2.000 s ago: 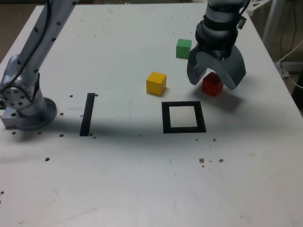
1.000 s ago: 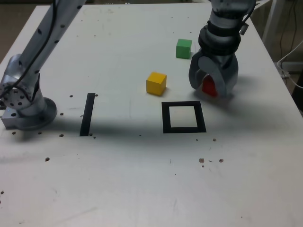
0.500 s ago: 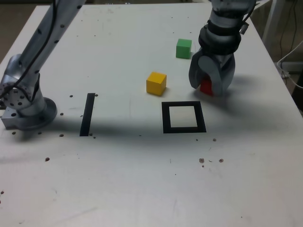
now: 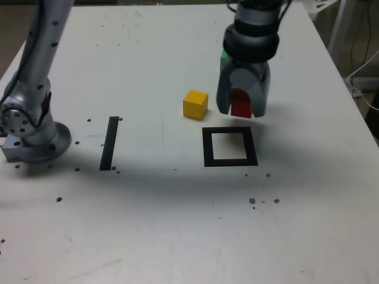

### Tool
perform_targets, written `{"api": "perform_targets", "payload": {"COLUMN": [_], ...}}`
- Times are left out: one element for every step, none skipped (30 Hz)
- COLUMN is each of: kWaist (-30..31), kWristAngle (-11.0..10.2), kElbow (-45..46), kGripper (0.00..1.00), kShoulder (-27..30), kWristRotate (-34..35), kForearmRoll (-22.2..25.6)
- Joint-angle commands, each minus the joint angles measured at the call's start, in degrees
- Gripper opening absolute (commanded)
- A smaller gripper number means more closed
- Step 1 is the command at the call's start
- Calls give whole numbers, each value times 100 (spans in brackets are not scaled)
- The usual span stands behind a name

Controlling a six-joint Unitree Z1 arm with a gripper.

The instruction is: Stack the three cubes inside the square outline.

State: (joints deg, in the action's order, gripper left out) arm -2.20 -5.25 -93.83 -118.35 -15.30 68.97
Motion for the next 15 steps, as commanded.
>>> {"api": "perform_targets", "payload": {"kWaist": [63,92,121,149,178,221,256,294,332,371,408,441,472,497,517], "kWristAngle": [69,112,153,191,225,267,296,321,343,362,379,391,400,403,402], "kElbow": [140,232,327,427,531,670,770,864,950,1028,1100,1165,1226,1285,1340], "kGripper": [28,28,28,28,28,28,28,28,28,28,28,28,28,28,28], "kShoulder": [184,259,323,380,429,484,514,538,556,568,576,580,582,582,582], "kWristRotate": [143,229,309,389,468,571,648,722,794,864,932,999,1067,1133,1198], "kForearmRoll": [-55,-86,-125,-174,-232,-319,-388,-456,-519,-577,-634,-690,-742,-793,-846]}}
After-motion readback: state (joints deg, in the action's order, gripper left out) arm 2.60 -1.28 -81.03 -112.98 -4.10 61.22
